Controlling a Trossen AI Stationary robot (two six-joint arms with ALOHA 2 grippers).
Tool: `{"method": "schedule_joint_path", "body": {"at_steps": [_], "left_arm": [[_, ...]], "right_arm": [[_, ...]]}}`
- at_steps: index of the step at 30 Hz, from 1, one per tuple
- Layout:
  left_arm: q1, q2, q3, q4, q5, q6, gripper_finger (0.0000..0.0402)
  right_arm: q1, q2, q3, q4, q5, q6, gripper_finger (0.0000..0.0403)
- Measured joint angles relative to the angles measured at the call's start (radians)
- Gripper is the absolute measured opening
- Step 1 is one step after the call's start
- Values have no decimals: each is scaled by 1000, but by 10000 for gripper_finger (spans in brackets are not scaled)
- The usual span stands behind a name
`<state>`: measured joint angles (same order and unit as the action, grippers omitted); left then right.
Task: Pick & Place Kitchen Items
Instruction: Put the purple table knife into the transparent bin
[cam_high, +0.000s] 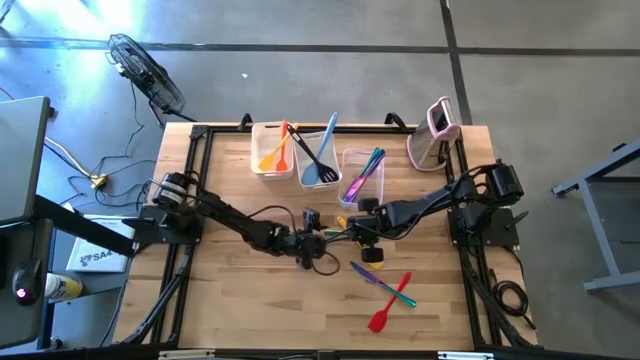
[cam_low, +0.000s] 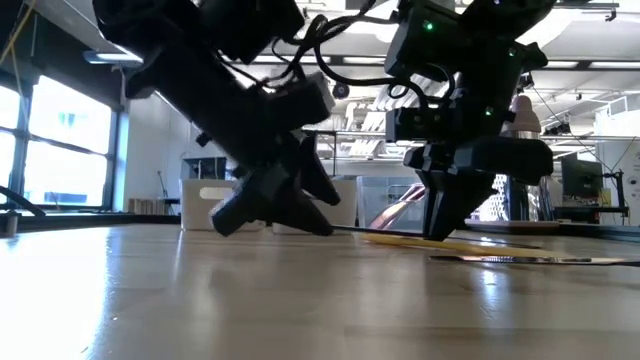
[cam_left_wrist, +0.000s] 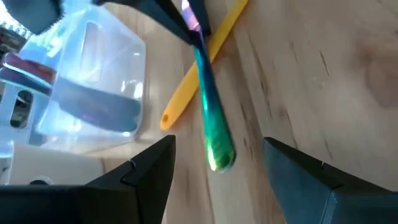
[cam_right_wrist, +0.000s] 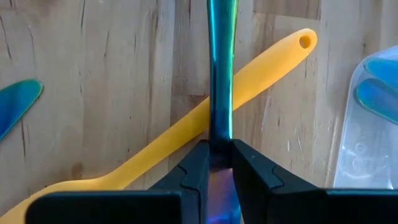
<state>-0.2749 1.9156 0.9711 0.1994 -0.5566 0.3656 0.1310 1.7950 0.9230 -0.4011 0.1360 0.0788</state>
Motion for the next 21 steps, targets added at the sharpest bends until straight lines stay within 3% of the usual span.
{"method": "schedule_joint_path", "body": {"at_steps": [12, 21], "left_arm": [[1, 65, 25, 68, -60, 47, 232], [55, 68, 46, 44, 8, 42, 232]], "right_arm": [[0, 0, 0, 5, 1, 2, 51], [0, 0, -1, 7, 1, 1, 51]]}}
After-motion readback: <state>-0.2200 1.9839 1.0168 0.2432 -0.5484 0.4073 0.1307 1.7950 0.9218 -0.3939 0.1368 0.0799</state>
